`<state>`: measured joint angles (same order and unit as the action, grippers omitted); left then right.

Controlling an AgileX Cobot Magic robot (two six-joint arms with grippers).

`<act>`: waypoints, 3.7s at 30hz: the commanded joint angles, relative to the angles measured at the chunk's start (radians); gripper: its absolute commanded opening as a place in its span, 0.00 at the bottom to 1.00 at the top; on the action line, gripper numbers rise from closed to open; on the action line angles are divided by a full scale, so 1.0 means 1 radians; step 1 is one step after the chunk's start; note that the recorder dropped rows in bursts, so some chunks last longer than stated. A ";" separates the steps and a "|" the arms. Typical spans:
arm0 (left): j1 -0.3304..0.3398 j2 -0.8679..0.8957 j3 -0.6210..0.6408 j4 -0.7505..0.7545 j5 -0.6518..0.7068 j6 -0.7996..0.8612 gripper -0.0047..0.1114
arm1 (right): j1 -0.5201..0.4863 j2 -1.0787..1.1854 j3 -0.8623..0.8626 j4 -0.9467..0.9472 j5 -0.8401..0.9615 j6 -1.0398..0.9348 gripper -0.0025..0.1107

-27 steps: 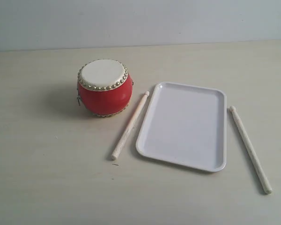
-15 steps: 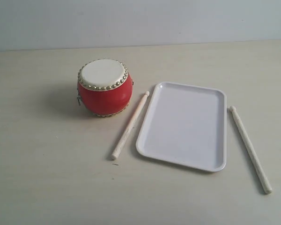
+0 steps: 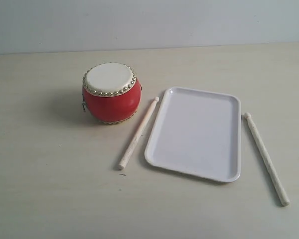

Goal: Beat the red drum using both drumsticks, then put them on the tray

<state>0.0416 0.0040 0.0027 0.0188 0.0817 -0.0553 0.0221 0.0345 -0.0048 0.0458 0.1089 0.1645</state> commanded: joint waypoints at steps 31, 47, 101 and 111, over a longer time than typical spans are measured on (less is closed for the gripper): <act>-0.004 -0.004 -0.003 0.003 0.000 0.003 0.04 | 0.002 -0.002 0.005 0.195 -0.303 0.697 0.02; -0.004 -0.004 -0.003 0.003 -0.002 0.003 0.04 | 0.002 0.495 -0.388 0.104 -0.103 0.126 0.02; -0.004 -0.004 -0.003 0.003 -0.032 -0.006 0.04 | 0.154 1.499 -0.690 0.045 0.585 -0.270 0.42; -0.004 -0.004 -0.003 0.003 -0.032 -0.006 0.04 | 0.154 1.492 -0.701 0.139 0.491 -0.372 0.52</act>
<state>0.0416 0.0040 0.0027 0.0188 0.0559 -0.0553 0.1727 1.5308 -0.7003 0.1734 0.6459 -0.1963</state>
